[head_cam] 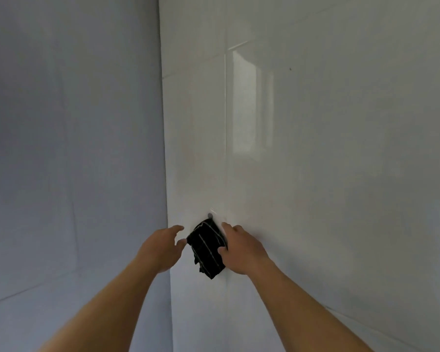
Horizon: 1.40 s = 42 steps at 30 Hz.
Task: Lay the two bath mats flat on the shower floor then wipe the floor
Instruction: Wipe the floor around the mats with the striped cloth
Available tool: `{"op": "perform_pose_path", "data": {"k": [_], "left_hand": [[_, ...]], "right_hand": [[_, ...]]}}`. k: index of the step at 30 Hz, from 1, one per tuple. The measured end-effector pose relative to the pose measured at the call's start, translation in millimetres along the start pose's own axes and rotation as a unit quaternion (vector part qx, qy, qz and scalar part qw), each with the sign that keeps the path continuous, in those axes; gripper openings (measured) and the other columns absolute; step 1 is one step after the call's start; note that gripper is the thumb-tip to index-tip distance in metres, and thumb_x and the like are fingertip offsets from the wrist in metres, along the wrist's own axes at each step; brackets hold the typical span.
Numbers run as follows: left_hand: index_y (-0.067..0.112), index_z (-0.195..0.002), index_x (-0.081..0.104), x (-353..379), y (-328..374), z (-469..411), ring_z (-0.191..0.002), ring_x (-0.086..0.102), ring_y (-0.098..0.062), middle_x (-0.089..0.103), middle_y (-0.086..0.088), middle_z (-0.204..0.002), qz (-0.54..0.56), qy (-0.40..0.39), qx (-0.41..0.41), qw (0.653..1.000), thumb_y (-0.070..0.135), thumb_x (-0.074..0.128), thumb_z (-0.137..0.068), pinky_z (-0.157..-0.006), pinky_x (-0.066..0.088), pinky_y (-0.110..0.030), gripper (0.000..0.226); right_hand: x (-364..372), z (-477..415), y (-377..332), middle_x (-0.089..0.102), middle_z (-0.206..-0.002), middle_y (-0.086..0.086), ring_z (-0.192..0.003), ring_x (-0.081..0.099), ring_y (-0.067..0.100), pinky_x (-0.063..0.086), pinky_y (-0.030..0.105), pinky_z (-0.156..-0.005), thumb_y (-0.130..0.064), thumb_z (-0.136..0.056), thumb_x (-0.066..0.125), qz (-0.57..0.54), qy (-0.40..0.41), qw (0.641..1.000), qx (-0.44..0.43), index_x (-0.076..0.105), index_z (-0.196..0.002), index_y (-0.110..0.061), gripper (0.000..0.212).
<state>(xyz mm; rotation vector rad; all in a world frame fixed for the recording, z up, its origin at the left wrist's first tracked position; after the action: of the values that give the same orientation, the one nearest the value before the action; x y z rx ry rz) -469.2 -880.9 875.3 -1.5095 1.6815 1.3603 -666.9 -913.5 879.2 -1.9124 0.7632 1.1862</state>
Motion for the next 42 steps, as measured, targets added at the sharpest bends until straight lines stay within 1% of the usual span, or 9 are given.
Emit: {"op": "perform_pose_path", "data": {"k": [7, 14, 22, 25, 29, 35, 37, 39, 42], "left_hand": [[0.027, -0.151, 0.039, 33.8, -8.0, -61.3, -0.127, 0.054, -0.023, 0.059, -0.002, -0.139, 0.033, -0.012, 0.017, 0.999, 0.034, 0.045, -0.105, -0.103, 0.045, -0.035, 0.048], [0.027, -0.148, 0.043, 64.9, -4.5, -107.5, -0.125, 0.055, -0.023, 0.057, -0.003, -0.138, 0.041, -0.049, 0.06, 0.996, 0.024, 0.05, -0.102, -0.098, 0.047, -0.032, 0.047], [0.024, -0.097, 0.065, 78.6, -13.0, -119.3, -0.084, 0.065, -0.019, 0.071, 0.004, -0.094, 0.027, -0.047, 0.087, 0.995, 0.023, 0.053, -0.095, -0.072, 0.055, -0.035, 0.012], [0.019, -0.094, 0.06, 68.5, -14.1, -120.0, -0.071, 0.058, -0.015, 0.063, 0.003, -0.08, 0.047, -0.036, 0.087, 0.994, 0.019, 0.049, -0.097, -0.057, 0.043, -0.029, 0.012], [0.018, -0.094, 0.053, 46.2, -26.0, -120.1, -0.066, 0.057, -0.015, 0.061, 0.001, -0.074, 0.056, -0.016, 0.082, 0.995, 0.015, 0.043, -0.098, -0.053, 0.04, -0.03, 0.011], [0.022, -0.098, 0.051, 4.3, -39.7, -104.1, -0.075, 0.06, -0.024, 0.064, -0.003, -0.083, 0.008, 0.006, 0.065, 0.998, 0.02, 0.042, -0.1, -0.067, 0.051, -0.038, 0.009], [0.023, -0.099, 0.052, -11.0, -43.3, -92.2, -0.079, 0.06, -0.027, 0.065, -0.005, -0.089, 0.005, 0.015, 0.058, 0.998, 0.023, 0.044, -0.101, -0.069, 0.05, -0.038, 0.008], [0.023, -0.099, 0.051, -27.0, -50.4, -75.8, -0.081, 0.059, -0.029, 0.064, -0.007, -0.091, 0.004, 0.027, 0.048, 0.998, 0.023, 0.045, -0.101, -0.071, 0.05, -0.039, 0.006], [0.02, -0.102, 0.054, -51.8, -67.1, -43.9, -0.081, 0.056, -0.03, 0.064, -0.011, -0.093, -0.001, 0.047, 0.017, 0.999, 0.022, 0.047, -0.101, -0.069, 0.044, -0.036, 0.007]], "right_hand": [[2.9, -44.2, -4.1, 0.058, -0.114, 0.006, -0.099, 0.062, 0.027, 0.052, 0.037, -0.075, -0.027, -0.097, 0.052, 0.034, 0.081, 0.996, 0.018, 0.044, -0.13, -0.017, 0.035], [26.3, -65.4, -13.1, 0.064, -0.115, 0.009, -0.097, 0.066, 0.031, 0.039, 0.034, -0.064, -0.016, -0.093, 0.058, 0.087, 0.09, 0.991, 0.05, 0.046, -0.125, -0.012, 0.034], [31.6, -72.3, -9.7, 0.066, -0.112, 0.014, -0.096, 0.066, 0.03, 0.038, 0.034, -0.065, -0.001, -0.093, 0.055, 0.102, 0.096, 0.985, 0.104, 0.057, -0.112, -0.005, 0.02], [26.5, -71.5, -12.0, 0.066, -0.11, 0.013, -0.095, 0.065, 0.029, 0.037, 0.033, -0.065, 0.0, -0.094, 0.054, 0.099, 0.1, 0.985, 0.105, 0.059, -0.097, -0.011, 0.013], [16.4, -66.3, -12.2, 0.064, -0.109, 0.013, -0.089, 0.061, 0.027, 0.036, 0.032, -0.066, 0.003, -0.092, 0.054, 0.092, 0.118, 0.983, 0.105, 0.047, -0.081, -0.015, 0.022], [-4.5, -56.7, -23.0, 0.062, -0.109, 0.013, -0.081, 0.055, 0.028, 0.036, 0.033, -0.063, 0.001, -0.093, 0.054, 0.081, 0.14, 0.984, 0.079, 0.058, -0.092, -0.011, 0.013], [-9.3, -54.0, -29.3, 0.061, -0.111, 0.012, -0.092, 0.059, 0.029, 0.036, 0.034, -0.065, -0.003, -0.095, 0.051, 0.076, 0.152, 0.983, 0.062, 0.063, -0.11, -0.009, 0.02], [-9.9, -51.2, -37.6, 0.059, -0.117, 0.01, -0.103, 0.058, 0.029, 0.041, 0.035, -0.071, -0.007, -0.097, 0.048, 0.065, 0.159, 0.984, 0.045, 0.059, -0.126, -0.014, 0.032], [-4.0, -45.9, -52.0, 0.057, -0.125, 0.01, -0.11, 0.055, 0.03, 0.044, 0.042, -0.088, -0.011, -0.096, 0.048, 0.051, 0.147, 0.987, 0.037, 0.053, -0.125, -0.013, 0.029]]}}
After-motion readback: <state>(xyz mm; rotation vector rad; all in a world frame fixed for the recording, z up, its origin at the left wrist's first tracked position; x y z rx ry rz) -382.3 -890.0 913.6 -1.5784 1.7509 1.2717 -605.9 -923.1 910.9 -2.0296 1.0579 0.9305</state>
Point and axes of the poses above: each hand's wrist, its own z-axis away from the middle knuckle, its own x-axis out of the palm, y = z × x, the point moved 10 cm from there along -z, towards the middle knuckle
